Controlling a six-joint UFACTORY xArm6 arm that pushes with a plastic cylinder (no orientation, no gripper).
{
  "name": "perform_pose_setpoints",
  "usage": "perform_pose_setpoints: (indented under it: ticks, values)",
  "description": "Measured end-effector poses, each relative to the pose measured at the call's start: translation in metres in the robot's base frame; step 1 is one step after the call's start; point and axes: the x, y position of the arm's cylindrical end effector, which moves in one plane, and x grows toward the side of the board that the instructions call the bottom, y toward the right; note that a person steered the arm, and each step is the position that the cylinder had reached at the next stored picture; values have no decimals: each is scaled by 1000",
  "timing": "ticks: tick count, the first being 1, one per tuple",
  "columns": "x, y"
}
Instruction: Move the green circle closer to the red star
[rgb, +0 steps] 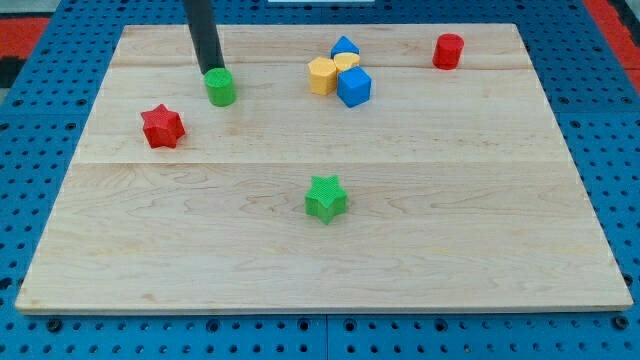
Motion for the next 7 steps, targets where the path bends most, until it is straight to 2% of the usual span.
perform_pose_setpoints:
  ticks: [3,7]
  values:
    - [0,43]
    - [30,31]
